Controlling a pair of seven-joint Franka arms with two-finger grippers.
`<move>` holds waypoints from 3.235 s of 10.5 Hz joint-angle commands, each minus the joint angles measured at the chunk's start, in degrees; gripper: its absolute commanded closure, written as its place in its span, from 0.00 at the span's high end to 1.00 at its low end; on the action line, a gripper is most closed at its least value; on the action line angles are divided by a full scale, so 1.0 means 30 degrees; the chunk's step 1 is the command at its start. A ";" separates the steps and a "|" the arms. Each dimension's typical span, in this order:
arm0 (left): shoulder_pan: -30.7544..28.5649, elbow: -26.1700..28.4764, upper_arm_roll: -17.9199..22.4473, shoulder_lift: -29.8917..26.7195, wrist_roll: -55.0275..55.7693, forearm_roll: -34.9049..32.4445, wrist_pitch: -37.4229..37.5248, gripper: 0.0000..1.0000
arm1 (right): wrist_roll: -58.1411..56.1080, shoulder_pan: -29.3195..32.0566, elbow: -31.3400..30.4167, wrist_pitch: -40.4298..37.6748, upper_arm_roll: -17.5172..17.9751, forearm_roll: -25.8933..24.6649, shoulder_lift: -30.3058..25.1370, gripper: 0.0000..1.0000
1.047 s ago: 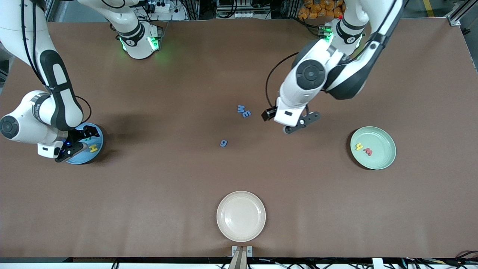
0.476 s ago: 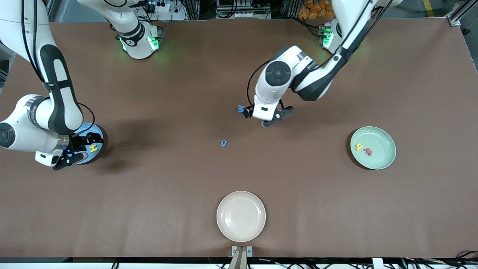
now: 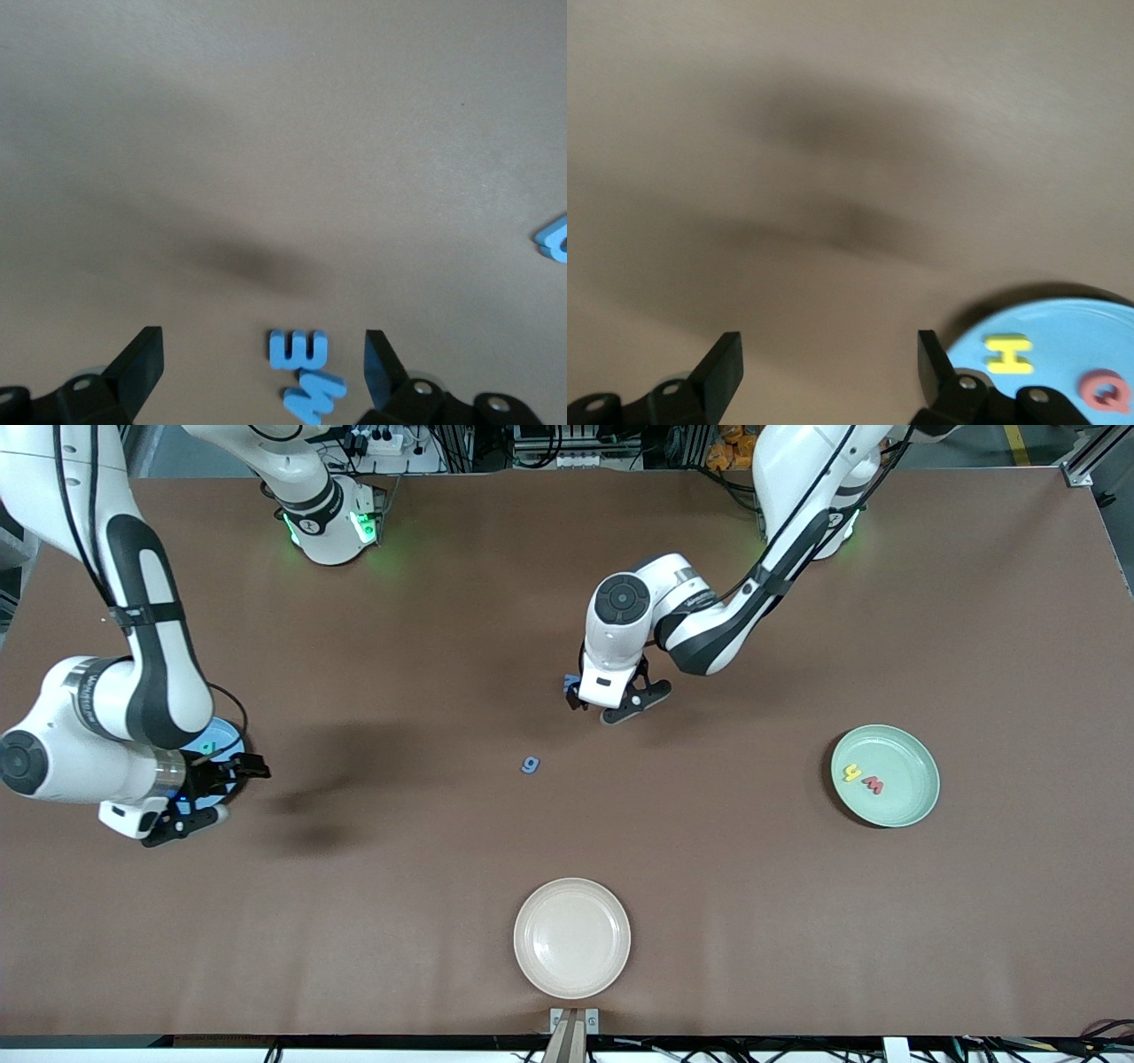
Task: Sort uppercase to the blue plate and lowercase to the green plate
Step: 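Lower the left gripper and grasp the blue m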
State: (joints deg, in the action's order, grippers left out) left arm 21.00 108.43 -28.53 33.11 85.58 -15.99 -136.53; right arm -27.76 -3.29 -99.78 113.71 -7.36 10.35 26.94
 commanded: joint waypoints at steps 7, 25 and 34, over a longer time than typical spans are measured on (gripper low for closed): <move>0.2371 -0.0488 0.1305 0.1675 0.0915 -0.1788 -0.1043 1.00 | 0.2720 -0.0106 0.0419 -0.0258 0.1868 0.0066 -0.0105 0.88; 0.4513 -0.1601 0.2860 0.2527 0.3520 -0.1819 -0.1043 0.77 | 0.2603 -0.0194 0.0303 -0.0580 0.1956 0.0154 -0.0075 0.97; 0.2993 -0.1718 0.2890 0.0483 0.2445 -0.1877 -0.0431 0.00 | 0.2545 -0.0223 0.0420 -0.0727 0.1985 0.0154 -0.0134 1.00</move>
State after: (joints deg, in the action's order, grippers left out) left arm 31.66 102.35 -19.84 38.99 93.48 -19.81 -139.76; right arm -20.53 -4.13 -98.93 112.35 -1.82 10.35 26.97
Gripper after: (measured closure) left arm 0.599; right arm 0.000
